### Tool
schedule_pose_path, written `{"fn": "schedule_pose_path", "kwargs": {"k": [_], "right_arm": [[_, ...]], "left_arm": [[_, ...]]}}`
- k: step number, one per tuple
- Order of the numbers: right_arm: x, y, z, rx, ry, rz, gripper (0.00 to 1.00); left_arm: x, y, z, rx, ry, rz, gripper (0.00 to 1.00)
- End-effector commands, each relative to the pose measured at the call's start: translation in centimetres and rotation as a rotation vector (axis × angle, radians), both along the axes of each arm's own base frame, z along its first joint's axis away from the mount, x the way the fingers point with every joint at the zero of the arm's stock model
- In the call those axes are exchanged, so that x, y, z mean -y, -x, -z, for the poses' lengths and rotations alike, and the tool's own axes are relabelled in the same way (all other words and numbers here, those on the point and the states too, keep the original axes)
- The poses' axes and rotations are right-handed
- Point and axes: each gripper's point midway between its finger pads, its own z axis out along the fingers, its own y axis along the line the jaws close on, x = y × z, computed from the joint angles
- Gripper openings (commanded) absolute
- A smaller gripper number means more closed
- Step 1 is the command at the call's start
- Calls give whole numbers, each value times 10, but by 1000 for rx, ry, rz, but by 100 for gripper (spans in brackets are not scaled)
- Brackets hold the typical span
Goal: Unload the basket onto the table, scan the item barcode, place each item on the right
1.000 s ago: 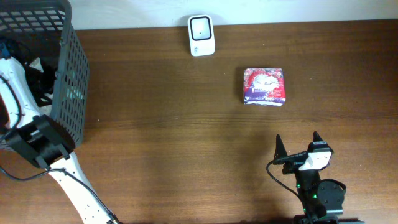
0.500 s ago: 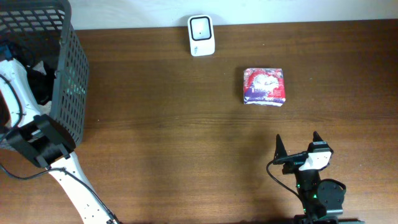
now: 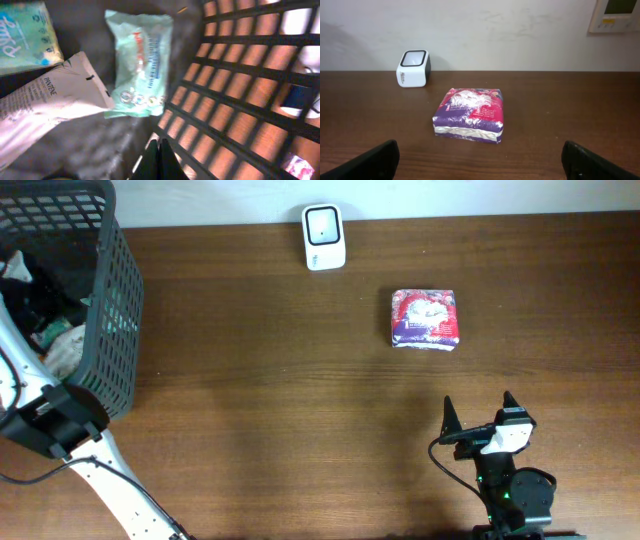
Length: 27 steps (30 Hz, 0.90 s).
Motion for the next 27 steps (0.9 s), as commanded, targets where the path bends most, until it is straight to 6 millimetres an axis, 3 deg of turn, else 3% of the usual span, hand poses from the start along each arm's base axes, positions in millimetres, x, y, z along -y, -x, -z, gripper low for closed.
{"fn": "schedule_pose_path", "kwargs": {"k": [1,7,12,14,19,21,27], "right_arm": [[0,0,3,-5,-2,1,98],[0,0,3,-5,-2,1,99],[0,0,3,-5,-2,1,99],[0,0,3,-6,-3,1,99],[0,0,3,-5,-2,1,99],[0,0,3,-5,-2,1,99],[0,0,3,-5,-2,1,99]], "left_arm": [[11,4,-73,149,-59,14,0],[19,16,-112,204,-90,0,0],[31,50,-126,122,-120,-20,0],[30,76,-121,16,-178,-67,0],[-11,158,-98,-334,-401,-450,0],[-12,175,-87,-412,-411,-539,0],[-17,199,-46,-551,-350,-608,0]]}}
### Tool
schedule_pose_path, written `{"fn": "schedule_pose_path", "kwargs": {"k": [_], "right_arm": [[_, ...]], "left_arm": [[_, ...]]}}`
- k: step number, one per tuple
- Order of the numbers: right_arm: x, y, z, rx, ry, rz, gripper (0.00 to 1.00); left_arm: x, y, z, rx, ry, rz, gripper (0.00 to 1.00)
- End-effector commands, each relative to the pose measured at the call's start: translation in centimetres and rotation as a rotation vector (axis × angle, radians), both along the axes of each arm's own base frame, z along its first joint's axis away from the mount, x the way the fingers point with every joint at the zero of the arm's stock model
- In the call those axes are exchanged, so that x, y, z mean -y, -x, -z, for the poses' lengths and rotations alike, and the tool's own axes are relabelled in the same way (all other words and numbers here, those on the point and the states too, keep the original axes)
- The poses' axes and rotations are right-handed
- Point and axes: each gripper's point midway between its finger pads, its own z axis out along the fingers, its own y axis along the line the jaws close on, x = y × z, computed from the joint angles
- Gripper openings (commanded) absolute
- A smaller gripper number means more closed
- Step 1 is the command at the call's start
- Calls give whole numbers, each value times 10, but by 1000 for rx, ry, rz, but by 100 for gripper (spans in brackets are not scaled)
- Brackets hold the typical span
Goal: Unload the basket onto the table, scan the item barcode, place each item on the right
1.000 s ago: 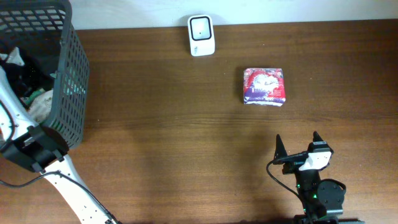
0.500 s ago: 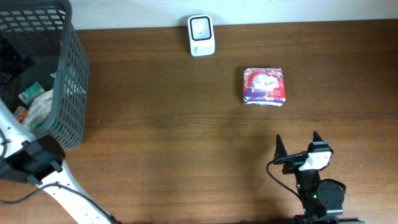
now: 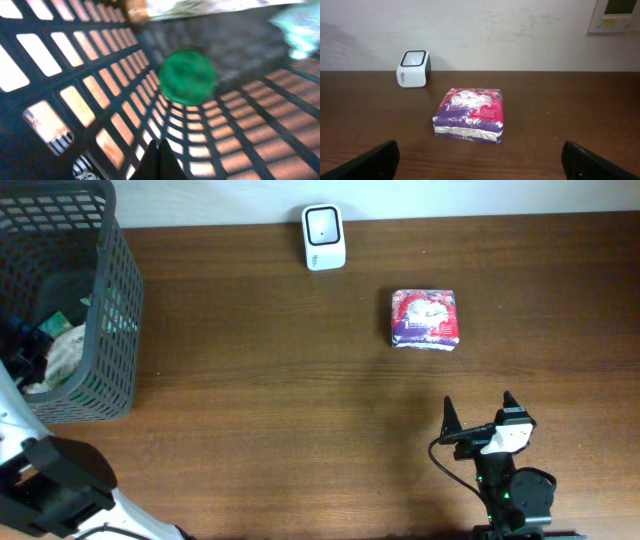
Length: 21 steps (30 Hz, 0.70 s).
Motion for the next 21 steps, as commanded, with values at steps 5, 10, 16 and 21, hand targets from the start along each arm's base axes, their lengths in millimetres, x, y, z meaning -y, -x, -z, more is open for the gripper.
{"fn": "schedule_pose_path", "kwargs": {"k": [5,10,16,21], "right_arm": [[0,0,3,-6,-4,1,99],[0,0,3,-6,-3,1,99],[0,0,3,-6,-3,1,99],[0,0,3,-6,-3,1,99]], "left_arm": [[-21,41,11,-89,-12,-191,0],[-13,56,0,-69,-23,-202,0],[5,81,-10,-45,-35,-296,0],[31,79,-16,43,62,-292,0]]}}
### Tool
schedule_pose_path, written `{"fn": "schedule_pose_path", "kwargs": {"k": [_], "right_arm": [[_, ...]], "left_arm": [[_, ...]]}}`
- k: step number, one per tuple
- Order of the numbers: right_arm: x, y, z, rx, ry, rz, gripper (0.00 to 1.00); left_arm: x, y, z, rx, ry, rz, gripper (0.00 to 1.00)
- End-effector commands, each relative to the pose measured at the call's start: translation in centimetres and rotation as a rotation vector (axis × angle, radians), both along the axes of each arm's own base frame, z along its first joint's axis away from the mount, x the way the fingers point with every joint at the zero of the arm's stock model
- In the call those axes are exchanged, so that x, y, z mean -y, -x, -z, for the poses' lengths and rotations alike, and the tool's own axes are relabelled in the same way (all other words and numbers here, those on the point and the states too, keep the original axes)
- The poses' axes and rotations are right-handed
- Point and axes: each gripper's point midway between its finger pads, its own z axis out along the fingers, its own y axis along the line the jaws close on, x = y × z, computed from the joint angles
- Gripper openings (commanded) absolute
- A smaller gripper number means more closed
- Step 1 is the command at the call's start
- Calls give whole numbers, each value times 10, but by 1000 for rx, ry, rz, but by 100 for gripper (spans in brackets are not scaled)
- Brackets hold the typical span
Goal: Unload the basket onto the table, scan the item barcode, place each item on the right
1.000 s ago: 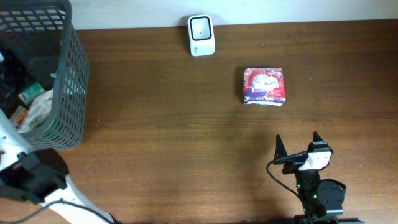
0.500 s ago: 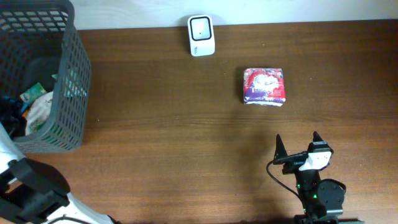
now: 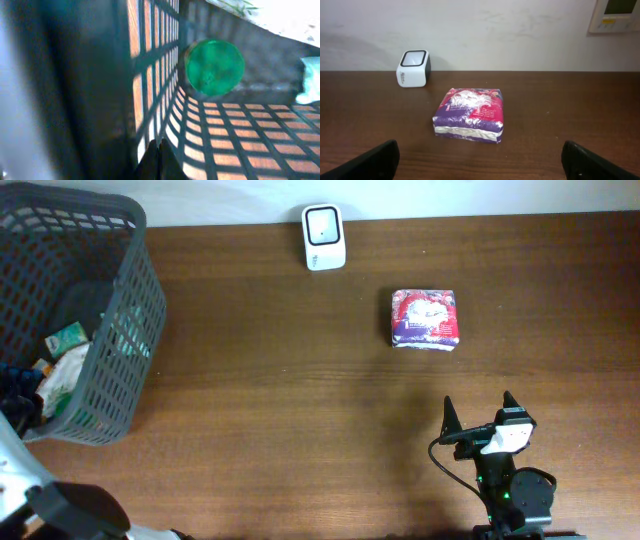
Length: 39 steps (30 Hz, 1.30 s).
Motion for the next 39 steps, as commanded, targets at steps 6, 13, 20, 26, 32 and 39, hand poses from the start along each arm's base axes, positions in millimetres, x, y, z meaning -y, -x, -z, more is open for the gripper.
{"fn": "schedule_pose_path", "kwargs": {"k": [6,13,20,26,32,39], "right_arm": [[0,0,3,-6,-3,1,99],[0,0,3,-6,-3,1,99],[0,0,3,-6,-3,1,99],[0,0,3,-6,-3,1,99],[0,0,3,-6,-3,1,99],[0,0,3,-6,-3,1,99]], "left_arm": [[43,-11,-13,182,171,100,0],[71,-10,8,116,244,159,0],[104,-21,12,147,351,212,0],[105,-19,6,168,335,219,0],[82,-49,-21,356,190,227,0],[16,-88,-67,503,-179,224,56]]}}
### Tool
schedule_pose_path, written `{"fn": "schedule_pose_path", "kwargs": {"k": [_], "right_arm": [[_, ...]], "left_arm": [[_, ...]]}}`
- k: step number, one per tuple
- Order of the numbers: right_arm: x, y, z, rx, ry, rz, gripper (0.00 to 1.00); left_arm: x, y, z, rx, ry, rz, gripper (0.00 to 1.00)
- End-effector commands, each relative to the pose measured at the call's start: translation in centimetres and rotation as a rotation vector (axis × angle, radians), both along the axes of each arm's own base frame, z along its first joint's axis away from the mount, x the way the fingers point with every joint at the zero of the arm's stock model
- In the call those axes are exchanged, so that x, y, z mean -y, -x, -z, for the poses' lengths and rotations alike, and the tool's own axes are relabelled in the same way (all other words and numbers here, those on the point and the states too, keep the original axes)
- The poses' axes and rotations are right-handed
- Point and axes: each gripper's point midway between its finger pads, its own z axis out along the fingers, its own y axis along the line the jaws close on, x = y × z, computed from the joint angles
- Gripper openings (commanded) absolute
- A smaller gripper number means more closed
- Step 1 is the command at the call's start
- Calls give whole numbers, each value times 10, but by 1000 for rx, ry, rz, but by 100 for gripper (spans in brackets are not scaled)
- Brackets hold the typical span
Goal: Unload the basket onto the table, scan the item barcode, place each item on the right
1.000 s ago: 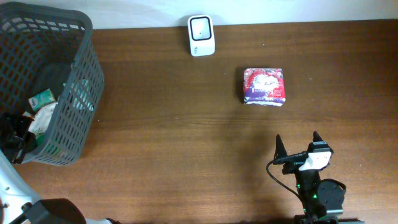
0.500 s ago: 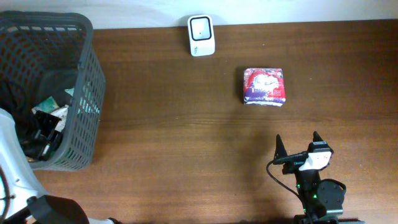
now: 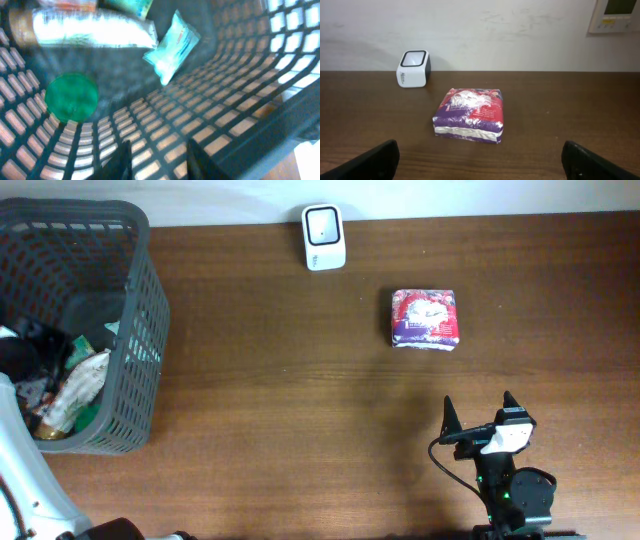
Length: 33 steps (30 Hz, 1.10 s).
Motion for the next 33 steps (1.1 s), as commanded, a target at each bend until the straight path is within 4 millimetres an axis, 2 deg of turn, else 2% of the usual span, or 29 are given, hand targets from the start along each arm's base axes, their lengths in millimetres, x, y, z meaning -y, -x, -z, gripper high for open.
{"fn": "schedule_pose_path", "kwargs": {"k": [1,3,5,6,7,10,13,15,18,21,27,33], "right_arm": [[0,0,3,-5,-2,1,99],[0,0,3,-5,-2,1,99],[0,0,3,-5,-2,1,99],[0,0,3,-5,-2,1,99],[0,0,3,-5,-2,1,99],[0,0,3,-5,-2,1,99],[0,0,3,-5,-2,1,99],[0,0,3,-5,-2,1,99],[0,0,3,-5,-2,1,99],[0,0,3,-5,-2,1,99],[0,0,3,-5,-2,1,99],[0,0,3,-5,-2,1,99]], "left_arm": [[-39,10,-18,-20,-202,-108,74],[-59,26,-17,-97,-296,-176,78],[-68,34,-11,-158,-334,-204,78],[-68,33,-7,-169,-327,-200,81],[-70,30,2,-194,-316,-195,91],[-73,24,19,-250,-309,-136,92],[-64,16,45,-309,-234,-24,99],[-59,14,66,-359,-172,23,100],[-58,11,84,-409,-144,67,100],[-48,5,101,-423,-72,163,100],[-43,9,132,-515,-13,279,99],[-31,31,163,-647,75,345,99]]}}
